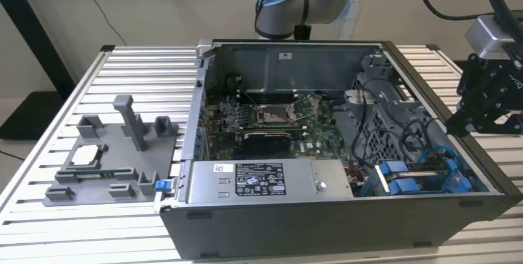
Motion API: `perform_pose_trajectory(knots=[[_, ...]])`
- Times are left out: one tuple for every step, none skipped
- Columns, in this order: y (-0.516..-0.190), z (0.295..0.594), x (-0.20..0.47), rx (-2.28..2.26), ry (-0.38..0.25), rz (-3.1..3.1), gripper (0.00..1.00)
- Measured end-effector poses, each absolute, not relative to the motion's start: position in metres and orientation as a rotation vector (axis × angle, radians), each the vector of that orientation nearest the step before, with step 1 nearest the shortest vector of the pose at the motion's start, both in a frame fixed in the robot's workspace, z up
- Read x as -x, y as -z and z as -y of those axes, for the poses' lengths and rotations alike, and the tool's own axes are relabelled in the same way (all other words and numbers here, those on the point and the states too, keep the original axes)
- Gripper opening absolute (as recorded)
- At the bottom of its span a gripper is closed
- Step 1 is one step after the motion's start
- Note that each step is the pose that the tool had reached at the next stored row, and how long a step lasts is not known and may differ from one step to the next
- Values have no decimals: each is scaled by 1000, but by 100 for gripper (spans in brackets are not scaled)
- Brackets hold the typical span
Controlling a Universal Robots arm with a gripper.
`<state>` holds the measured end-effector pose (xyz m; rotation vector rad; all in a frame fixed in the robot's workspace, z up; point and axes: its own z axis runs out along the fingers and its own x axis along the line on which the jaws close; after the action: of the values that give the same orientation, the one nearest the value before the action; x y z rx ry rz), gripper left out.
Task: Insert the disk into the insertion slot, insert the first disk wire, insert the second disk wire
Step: 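Insert the second disk wire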
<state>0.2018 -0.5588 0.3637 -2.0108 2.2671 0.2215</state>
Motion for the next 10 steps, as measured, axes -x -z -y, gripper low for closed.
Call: perform_pose_trajectory(knots=[[-364, 559, -202, 2009, -222, -2268, 0], [-364, 559, -202, 2009, -222, -2268, 0], [-364, 559, -202, 2009, -222, -2268, 0], [-364, 559, -202, 2009, -222, -2268, 0], [-364, 559, -202, 2009, -222, -2268, 0], [-364, 559, -202, 2009, -222, -2268, 0], [-364, 559, -202, 2009, -222, -2268, 0], [-364, 559, -202, 2009, -222, -2268, 0], [-364, 559, -202, 2008, -222, -2268, 0], [-364, 559, -202, 2008, -222, -2268, 0]])
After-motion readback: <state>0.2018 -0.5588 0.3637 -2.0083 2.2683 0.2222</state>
